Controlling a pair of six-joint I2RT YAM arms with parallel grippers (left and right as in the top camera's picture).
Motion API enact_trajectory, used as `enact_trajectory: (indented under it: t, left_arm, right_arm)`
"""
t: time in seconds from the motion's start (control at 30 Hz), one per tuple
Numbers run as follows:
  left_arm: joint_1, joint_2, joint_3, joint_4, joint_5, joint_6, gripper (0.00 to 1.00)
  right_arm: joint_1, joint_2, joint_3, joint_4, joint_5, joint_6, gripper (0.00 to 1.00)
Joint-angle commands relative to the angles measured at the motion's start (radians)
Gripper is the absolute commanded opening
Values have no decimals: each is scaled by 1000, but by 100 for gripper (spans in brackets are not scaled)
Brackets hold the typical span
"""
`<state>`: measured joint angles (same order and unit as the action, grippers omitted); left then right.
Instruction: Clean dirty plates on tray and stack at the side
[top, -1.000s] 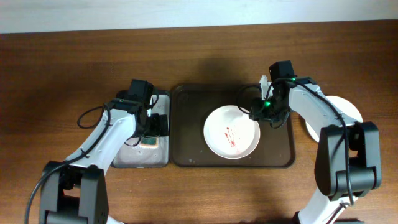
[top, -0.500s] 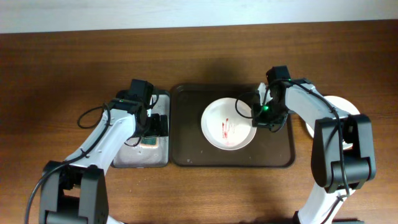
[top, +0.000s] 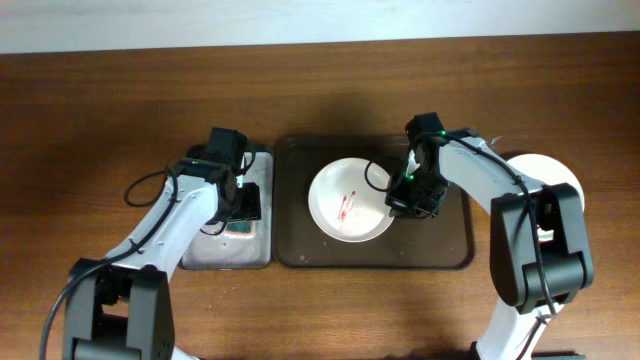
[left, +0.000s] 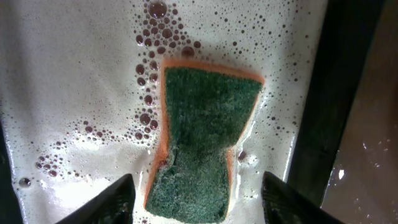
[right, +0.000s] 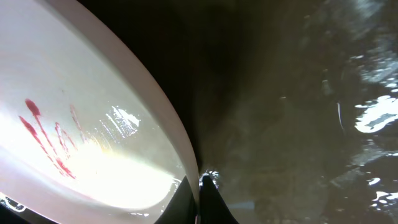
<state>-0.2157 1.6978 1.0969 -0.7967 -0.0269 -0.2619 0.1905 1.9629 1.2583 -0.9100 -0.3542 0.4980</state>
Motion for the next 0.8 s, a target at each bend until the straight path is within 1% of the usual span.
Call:
enact_trajectory:
  t: [0.0,0.1,0.17,0.27,0.33,0.43,0.47,0.6,0.77]
  left_arm:
    - [3,-18,-7,27,-7,1,51]
    - [3,-17,-54,87,-7,1,41]
    - [3,-17,-79,127,-7,1,40]
    - [3,-16,-115,171,-7,1,35]
    - [3,-15,-156,220,-7,1,29]
    - [3,-15,-179,238,-7,1,3]
    - [3,-15,-179,240,-7,1,0]
    - [3,-45,-151,224,-4,1,0]
    - [3,-254,-145,225,-4,1,0]
  right_arm:
    - [6,9,-3,2,10,9,4]
    - [6,9,-3,2,10,9,4]
    - [6,9,-3,1,10,8,4]
    - [6,9,-3,1,10,8,4]
    - [6,9,-3,1,10,8,4]
    - [6,9,-3,1,10,8,4]
    - [6,9,-3,1,10,8,4]
    - [6,9,-3,1,10,8,4]
    - [6,9,-3,4,18,8,4]
